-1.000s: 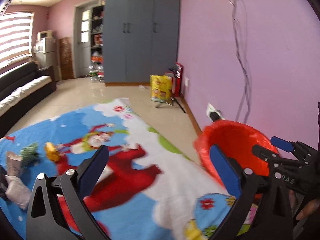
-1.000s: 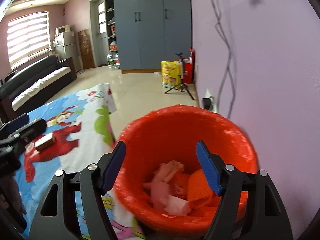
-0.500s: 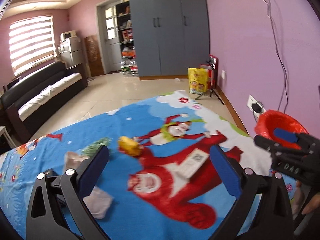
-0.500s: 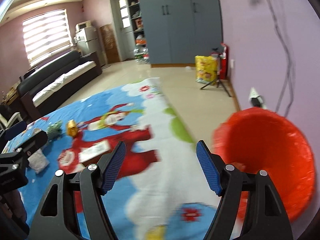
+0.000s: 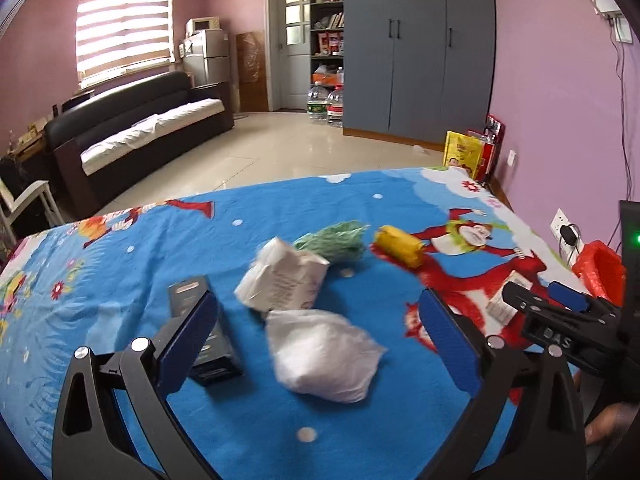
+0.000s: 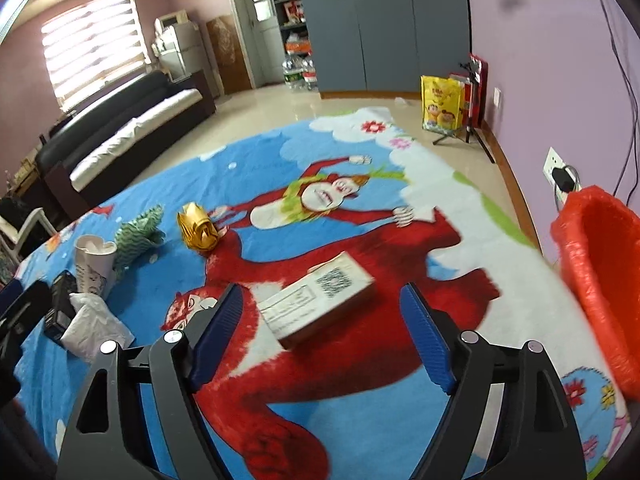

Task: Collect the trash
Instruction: 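Grasp the white QR-code cardboard box with the right tool, then grasp the white plastic bag with the left tool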

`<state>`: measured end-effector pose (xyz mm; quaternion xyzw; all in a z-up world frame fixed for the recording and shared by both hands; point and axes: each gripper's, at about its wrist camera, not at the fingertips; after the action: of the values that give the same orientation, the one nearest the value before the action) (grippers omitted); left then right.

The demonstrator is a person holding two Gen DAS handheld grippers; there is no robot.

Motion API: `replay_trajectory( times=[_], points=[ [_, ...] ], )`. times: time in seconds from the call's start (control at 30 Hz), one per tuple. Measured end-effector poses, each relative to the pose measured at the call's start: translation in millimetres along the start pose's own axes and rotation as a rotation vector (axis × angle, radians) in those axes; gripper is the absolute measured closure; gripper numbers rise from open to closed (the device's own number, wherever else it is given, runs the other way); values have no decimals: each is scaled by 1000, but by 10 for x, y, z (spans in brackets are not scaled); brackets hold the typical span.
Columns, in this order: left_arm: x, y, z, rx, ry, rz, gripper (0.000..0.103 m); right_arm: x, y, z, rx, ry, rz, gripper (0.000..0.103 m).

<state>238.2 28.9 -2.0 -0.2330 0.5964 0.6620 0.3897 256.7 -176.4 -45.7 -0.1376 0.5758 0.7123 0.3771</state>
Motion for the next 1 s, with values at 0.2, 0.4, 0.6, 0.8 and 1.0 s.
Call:
replay_trajectory(
  times=[0.2, 0.4, 0.6, 0.8, 1.0],
  points=[
    [102, -91, 40, 20, 2, 39, 6, -66, -316, 119, 108, 60, 91, 26],
    [50, -103, -18, 33, 14, 36, 6, 28, -243, 65, 115, 114, 94, 37],
    [68, -175, -87, 30, 14, 68, 6, 116, -46, -33, 67, 154, 92, 66],
    [71, -326, -188, 17, 12, 91, 11, 92, 281, -111, -18, 156, 38, 67],
    [127, -507, -308, 13, 4, 156, 24, 7, 447, -246, -56, 148, 9, 67]
  ],
)
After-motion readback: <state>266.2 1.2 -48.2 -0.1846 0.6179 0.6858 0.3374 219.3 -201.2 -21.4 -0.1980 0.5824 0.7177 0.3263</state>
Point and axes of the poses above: each gripper's, at about its wrist camera, not at the fingertips, and y roughly against the way its jaws point, z to its left, x to its underside, and after that the axes turned 12 degrees about -y, right-handed
